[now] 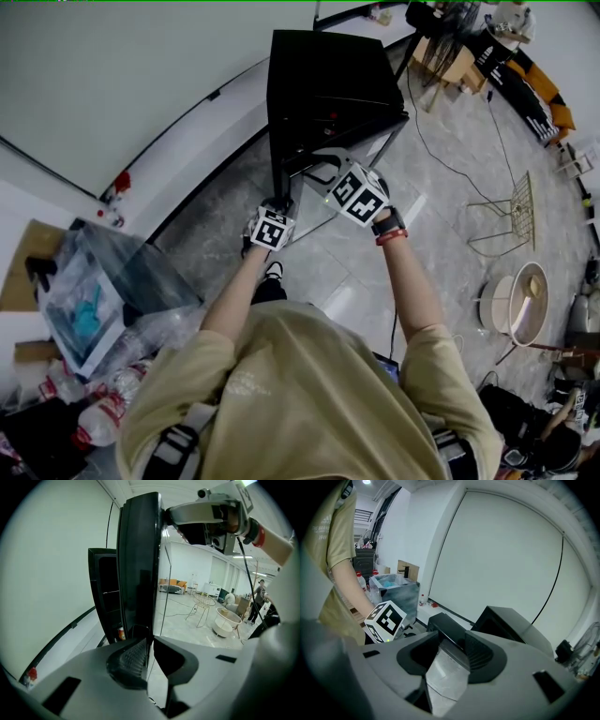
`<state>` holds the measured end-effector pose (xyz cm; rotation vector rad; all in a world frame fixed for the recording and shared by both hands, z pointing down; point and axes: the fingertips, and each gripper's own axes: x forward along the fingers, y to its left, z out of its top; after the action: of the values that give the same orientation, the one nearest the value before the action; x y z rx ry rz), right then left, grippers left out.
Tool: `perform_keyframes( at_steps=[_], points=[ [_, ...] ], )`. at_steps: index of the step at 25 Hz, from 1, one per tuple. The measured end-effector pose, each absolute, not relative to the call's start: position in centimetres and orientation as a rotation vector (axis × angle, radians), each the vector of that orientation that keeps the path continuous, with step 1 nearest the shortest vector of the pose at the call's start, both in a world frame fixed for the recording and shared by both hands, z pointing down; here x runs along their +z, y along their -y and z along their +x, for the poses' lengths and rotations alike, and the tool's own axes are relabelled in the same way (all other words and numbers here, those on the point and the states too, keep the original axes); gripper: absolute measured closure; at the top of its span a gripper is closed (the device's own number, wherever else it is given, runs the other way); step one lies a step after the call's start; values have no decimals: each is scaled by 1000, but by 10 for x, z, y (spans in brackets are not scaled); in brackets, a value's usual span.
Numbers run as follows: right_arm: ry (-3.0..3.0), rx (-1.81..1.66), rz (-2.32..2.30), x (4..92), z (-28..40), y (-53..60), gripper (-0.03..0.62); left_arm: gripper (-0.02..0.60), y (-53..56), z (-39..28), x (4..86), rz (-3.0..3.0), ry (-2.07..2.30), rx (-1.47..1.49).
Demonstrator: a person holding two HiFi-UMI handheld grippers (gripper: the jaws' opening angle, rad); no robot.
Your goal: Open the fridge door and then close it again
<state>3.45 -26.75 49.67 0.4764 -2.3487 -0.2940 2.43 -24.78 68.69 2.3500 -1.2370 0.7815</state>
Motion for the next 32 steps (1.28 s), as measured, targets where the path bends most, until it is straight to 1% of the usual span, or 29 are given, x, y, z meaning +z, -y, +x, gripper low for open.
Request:
perform_keyframes(
  at_steps=[22, 32],
  points=[
    [2354, -266, 572, 494, 84, 216, 411, 538, 190, 73, 686, 2363, 1207, 792],
    [2415, -136, 688, 497, 116, 195, 419, 541, 167, 100, 686, 2367, 1195, 773]
  ],
)
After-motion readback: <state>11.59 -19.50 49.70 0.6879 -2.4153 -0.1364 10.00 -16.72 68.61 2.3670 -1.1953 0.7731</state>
